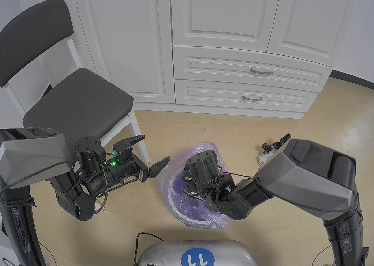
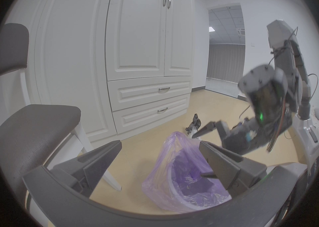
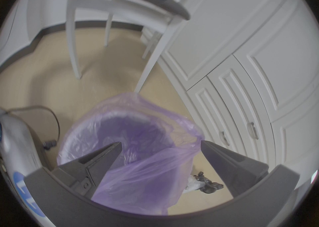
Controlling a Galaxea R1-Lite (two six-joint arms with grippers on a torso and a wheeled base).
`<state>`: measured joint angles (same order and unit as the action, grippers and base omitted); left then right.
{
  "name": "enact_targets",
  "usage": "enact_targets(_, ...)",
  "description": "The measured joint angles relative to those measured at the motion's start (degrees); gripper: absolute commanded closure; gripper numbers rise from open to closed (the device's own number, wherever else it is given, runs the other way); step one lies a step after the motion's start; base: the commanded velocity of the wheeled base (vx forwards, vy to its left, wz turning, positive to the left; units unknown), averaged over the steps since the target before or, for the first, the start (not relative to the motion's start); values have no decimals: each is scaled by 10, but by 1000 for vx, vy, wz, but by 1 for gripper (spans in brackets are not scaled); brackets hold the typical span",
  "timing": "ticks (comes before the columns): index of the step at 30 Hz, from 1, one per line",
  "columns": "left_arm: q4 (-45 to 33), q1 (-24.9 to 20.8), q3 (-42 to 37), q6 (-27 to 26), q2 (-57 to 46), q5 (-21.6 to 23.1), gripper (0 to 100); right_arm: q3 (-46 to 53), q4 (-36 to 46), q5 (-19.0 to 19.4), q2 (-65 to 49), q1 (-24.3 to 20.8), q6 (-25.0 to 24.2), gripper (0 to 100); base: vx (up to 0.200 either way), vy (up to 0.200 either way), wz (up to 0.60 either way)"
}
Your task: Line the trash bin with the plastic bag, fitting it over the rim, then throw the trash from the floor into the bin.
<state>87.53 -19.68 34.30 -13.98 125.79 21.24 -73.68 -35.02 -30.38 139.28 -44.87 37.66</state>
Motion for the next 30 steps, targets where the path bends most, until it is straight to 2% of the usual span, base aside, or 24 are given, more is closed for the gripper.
enact_targets(8,0,2,-5,0,-11,0,0,-23,3,-34,56,-3,29,0,0,0,0)
enact_targets(15,0,3,-2,3,-12,-1,0,41,-12,-38,43,1,33,0,0,0,0)
enact_targets(19,0,3,-1,5,-13,-7,0,75,-92,-36,36,3,29,0,0,0,0)
enact_targets(24,0,2,-7,9,-18,-39,0,108,-270,-32,35,8,21,0,0,0,0)
enact_targets(27,0,2,-33,18,-30,-76,0,133,-353,-24,33,11,-16,0,0,0,0)
enact_targets(30,-1,2,-81,37,-51,-123,0,167,-391,0,24,13,-59,0,0,0,0)
